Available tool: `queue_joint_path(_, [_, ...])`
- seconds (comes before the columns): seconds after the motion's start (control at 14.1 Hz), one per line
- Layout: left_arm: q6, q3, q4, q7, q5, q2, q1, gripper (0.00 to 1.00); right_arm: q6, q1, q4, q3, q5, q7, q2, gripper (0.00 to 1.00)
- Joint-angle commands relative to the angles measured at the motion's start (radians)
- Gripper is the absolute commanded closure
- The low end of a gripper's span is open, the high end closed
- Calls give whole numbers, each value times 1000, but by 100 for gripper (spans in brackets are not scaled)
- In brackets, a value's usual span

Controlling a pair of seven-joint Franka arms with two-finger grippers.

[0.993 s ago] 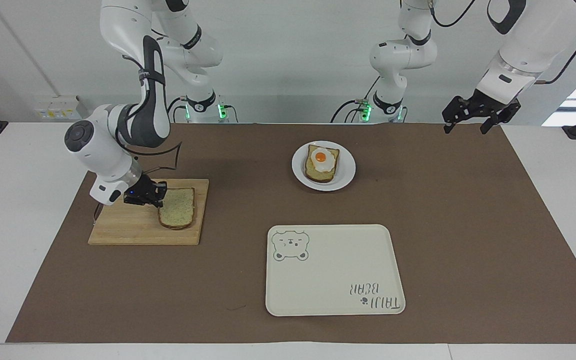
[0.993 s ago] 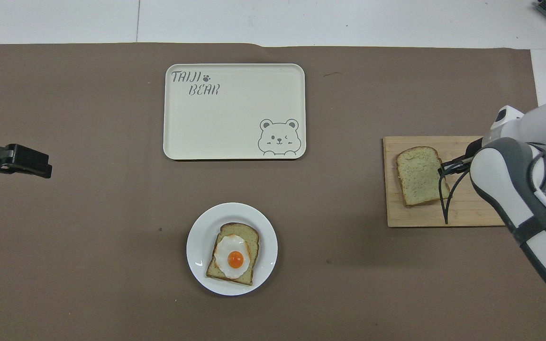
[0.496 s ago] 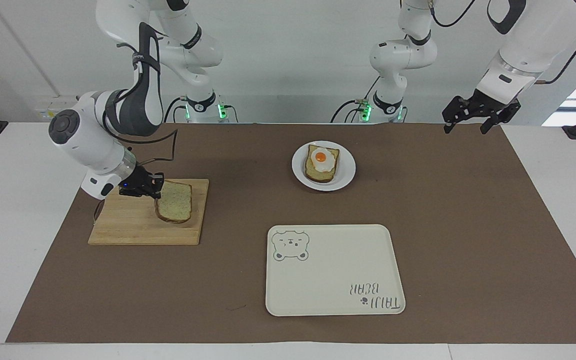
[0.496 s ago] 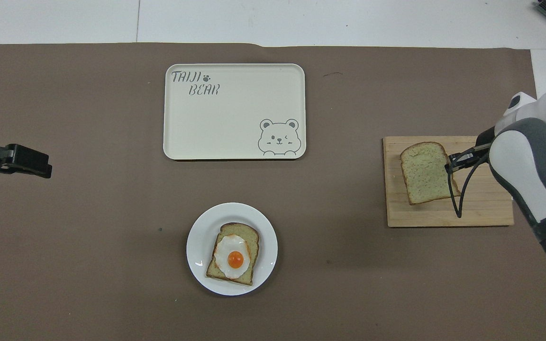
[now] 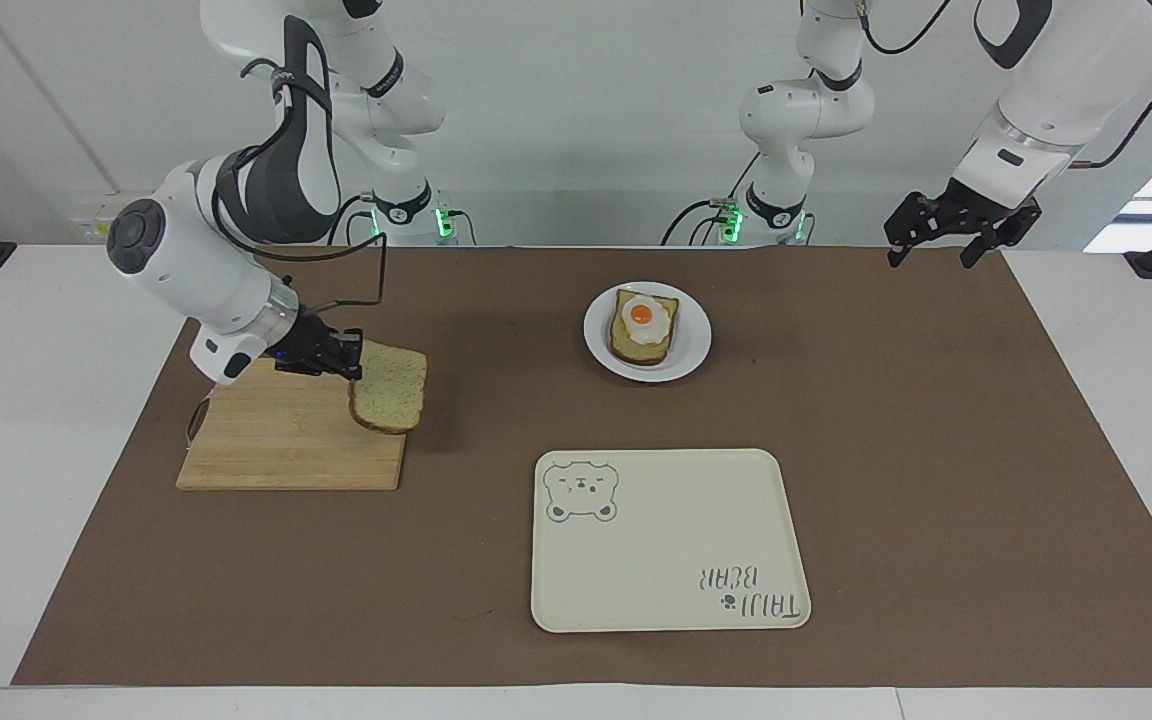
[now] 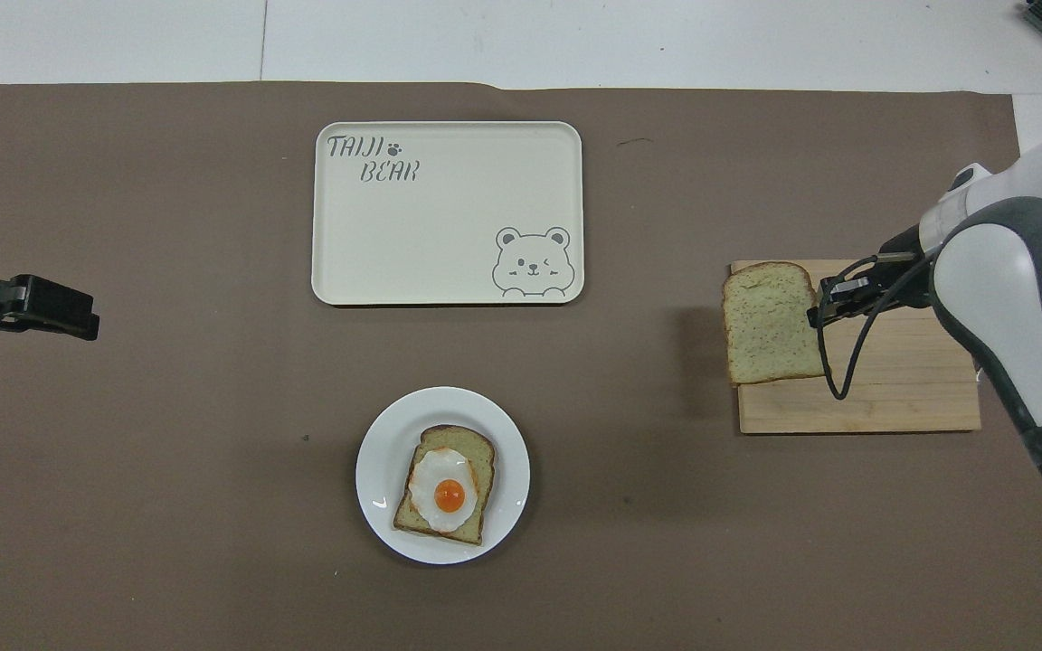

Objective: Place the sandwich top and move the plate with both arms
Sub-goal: 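Carry the bread slice with the right gripper over the egg toast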

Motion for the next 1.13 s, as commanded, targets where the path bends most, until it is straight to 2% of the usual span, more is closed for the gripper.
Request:
queue_joint_path(0.0, [20,-6,-29,12,12,-25,11,0,-10,-7,4,79,31,80,-5,100])
queue_joint_path(0.14, [20,-6,-29,12,13,-25,11,0,6,3,-3,125,64,183,-10,100])
queue_joint_path(0.5, [20,-6,-29,12,12,-25,11,0,123,187,-68,134,69,416,-51,100])
queue_joint_path(0.71, [20,-6,-28,12,12,-25,11,0,137,256,-105,134,136,474,-83,100])
queue_joint_path(0.85, [20,-6,-29,12,12,-25,11,0,209,315,-165,134,169,513,-118,100])
queue_joint_path(1.06, [20,-6,-29,12,12,-25,11,0,288,410,-197,134,218,576,-116,100])
